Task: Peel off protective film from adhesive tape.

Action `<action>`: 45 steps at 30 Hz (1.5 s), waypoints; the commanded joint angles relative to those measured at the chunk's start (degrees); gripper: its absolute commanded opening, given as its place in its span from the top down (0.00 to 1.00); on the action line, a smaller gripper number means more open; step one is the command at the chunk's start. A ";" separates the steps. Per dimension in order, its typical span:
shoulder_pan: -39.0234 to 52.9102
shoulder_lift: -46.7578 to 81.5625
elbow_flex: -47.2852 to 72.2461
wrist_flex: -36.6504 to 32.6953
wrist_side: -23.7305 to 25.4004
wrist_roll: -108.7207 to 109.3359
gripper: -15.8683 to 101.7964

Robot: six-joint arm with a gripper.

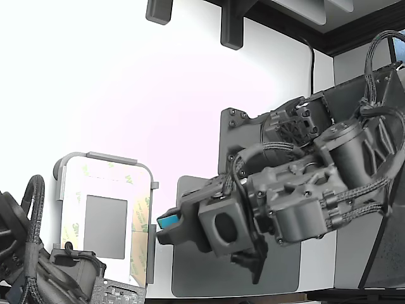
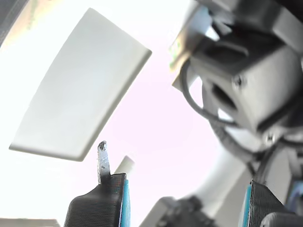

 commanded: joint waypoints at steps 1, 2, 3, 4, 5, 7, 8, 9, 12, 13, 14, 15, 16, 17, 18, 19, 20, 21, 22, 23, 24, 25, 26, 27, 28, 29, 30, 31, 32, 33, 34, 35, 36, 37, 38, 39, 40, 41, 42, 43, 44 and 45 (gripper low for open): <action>-1.93 6.33 -0.97 4.22 -0.35 6.68 0.03; -2.46 9.49 0.97 3.96 -0.44 8.79 0.05; -3.78 13.18 3.60 1.76 -1.76 10.55 0.10; -4.31 17.40 6.33 0.18 -2.20 14.24 0.07; -4.83 21.53 8.96 -1.05 -2.72 19.07 0.05; -8.26 29.97 13.10 -3.43 -5.89 33.66 0.04; -9.32 33.84 14.59 -3.69 -7.03 40.96 0.03; -9.84 37.79 16.44 -4.75 -6.86 49.39 0.04; -10.81 45.26 18.46 -6.33 0.62 74.00 0.02; -12.30 43.86 16.88 -4.83 0.97 79.28 0.02; -14.59 43.95 16.08 -3.25 1.14 83.50 0.02; -17.14 43.95 15.73 -1.76 0.62 87.10 0.02; -19.60 44.30 15.91 -0.09 0.53 91.14 0.02; -22.59 45.35 16.79 1.41 0.18 95.27 0.02; -26.02 45.44 17.05 3.43 -0.97 98.61 0.02; -30.15 45.09 17.31 4.92 -3.69 99.76 0.02; -34.19 45.35 18.02 5.98 -6.33 100.72 0.02; -37.44 45.35 18.63 6.59 -8.96 101.25 0.02; -40.25 45.44 19.60 6.50 -11.78 100.46 0.02; -42.36 45.44 20.39 6.24 -13.89 99.58 0.02; -43.95 45.44 21.62 5.63 -15.64 99.32 0.02; -45.09 45.44 22.94 5.01 -16.70 99.23 0.02; -45.97 45.44 24.08 4.83 -16.96 99.23 0.02; -47.02 45.26 25.49 4.92 -16.96 99.49 0.02; -47.99 45.35 26.63 4.92 -17.58 99.40 0.02; -48.43 45.35 27.86 4.31 -19.16 98.35 0.02; -48.52 45.00 27.60 4.66 -19.16 98.26 0.02; -48.52 45.53 27.77 4.83 -18.98 98.09 0.02; -48.52 45.53 27.77 4.92 -19.07 98.00 0.02; -48.52 45.53 27.77 4.83 -19.16 97.91 0.02; -48.52 45.53 27.77 4.83 -19.16 97.91 0.02; -48.52 45.53 27.77 4.83 -19.16 97.91 0.02; -48.52 45.53 27.77 4.83 -19.16 97.91 0.02; -48.52 45.53 27.77 4.83 -19.16 97.91 0.02; -48.52 45.53 27.77 4.83 -19.16 97.91 0.02; -48.52 45.53 27.77 4.83 -19.16 97.91 0.02; -48.52 45.53 27.77 4.83 -19.16 97.91 0.02; -48.52 45.53 27.77 4.83 -19.16 97.91 0.02; -48.52 45.53 27.77 4.83 -19.16 97.91 0.02; -48.52 45.53 27.77 4.83 -19.16 97.91 0.02; -48.52 45.53 27.77 4.83 -19.16 97.91 0.02; -48.52 45.53 27.77 4.83 -19.16 97.91 0.02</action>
